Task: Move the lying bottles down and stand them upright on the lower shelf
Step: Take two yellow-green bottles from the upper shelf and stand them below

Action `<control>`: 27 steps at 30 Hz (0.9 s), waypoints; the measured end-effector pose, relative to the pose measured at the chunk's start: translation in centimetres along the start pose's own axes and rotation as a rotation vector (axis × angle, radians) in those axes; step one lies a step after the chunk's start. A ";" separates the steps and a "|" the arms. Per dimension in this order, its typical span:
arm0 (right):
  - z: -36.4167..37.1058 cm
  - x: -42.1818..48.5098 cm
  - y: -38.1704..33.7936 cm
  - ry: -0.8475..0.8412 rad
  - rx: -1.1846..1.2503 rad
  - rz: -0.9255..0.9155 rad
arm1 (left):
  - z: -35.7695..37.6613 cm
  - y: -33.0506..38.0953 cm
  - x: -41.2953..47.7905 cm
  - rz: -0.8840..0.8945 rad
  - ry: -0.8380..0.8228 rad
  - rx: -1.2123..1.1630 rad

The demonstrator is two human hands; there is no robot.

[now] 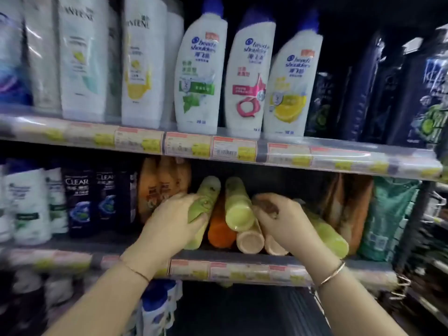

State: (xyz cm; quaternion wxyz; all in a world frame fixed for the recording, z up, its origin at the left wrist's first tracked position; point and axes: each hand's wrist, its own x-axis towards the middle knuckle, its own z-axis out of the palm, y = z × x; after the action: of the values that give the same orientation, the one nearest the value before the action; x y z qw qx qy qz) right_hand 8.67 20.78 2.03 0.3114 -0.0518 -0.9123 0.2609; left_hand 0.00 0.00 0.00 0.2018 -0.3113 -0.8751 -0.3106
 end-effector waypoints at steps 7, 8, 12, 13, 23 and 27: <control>-0.5 0.1 0.5 -0.026 0.103 0.004 | -0.1 0.1 0.1 -0.126 -0.057 0.056; -0.5 0.2 0.5 -0.034 0.109 0.010 | -0.1 0.3 0.3 -0.140 -0.067 0.044; -0.3 1.2 0.6 -0.031 0.150 0.081 | 0.3 0.5 1.5 -0.178 -0.126 0.062; -0.1 1.4 0.7 -0.043 0.186 0.117 | 0.6 0.3 1.8 -0.196 -0.140 0.079; 1.3 2.2 -1.2 -0.189 0.150 0.273 | 3.5 -0.7 2.8 -0.194 -0.105 0.309; 2.8 2.5 -2.1 -0.192 0.015 0.258 | 4.1 -1.2 2.7 -0.197 -0.063 0.368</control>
State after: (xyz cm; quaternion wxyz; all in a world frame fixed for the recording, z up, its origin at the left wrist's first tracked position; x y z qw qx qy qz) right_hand 5.16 18.36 2.52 0.1871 -0.1412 -0.9216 0.3094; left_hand -3.38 3.20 -2.02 0.1965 -0.1918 -0.9491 -0.1541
